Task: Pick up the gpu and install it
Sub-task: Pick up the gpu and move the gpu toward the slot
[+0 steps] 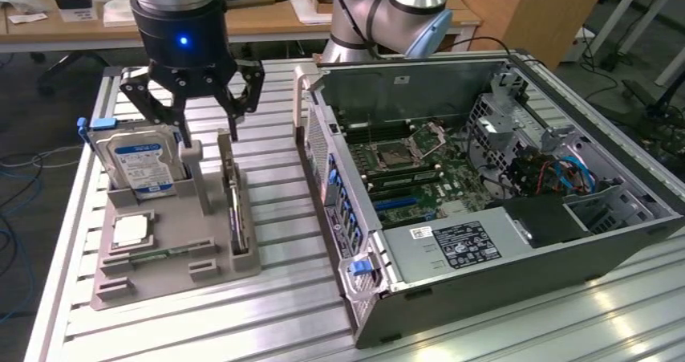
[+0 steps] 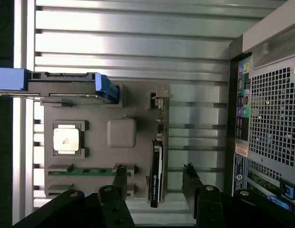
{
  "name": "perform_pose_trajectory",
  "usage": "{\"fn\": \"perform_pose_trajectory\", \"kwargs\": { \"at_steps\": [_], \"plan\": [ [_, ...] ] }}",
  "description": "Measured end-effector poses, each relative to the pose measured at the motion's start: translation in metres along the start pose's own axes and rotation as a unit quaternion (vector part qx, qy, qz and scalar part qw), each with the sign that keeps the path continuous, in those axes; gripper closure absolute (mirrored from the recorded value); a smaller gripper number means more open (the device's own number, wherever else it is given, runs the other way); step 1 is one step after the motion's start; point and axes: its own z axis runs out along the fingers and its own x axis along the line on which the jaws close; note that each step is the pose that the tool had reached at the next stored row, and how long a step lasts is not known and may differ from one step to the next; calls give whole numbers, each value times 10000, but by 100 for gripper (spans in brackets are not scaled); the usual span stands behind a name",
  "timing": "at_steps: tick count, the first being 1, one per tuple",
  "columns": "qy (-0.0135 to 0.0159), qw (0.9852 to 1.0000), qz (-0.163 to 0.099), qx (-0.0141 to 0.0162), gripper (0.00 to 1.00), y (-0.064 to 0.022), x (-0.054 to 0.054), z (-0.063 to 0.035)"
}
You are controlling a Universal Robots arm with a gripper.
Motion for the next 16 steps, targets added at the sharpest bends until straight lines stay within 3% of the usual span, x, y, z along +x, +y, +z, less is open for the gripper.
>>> {"fn": "perform_pose_trajectory", "kwargs": {
  "at_steps": [16],
  "plan": [
    [1, 10000, -4, 0, 41, -46, 2, 259]
  ]
}}
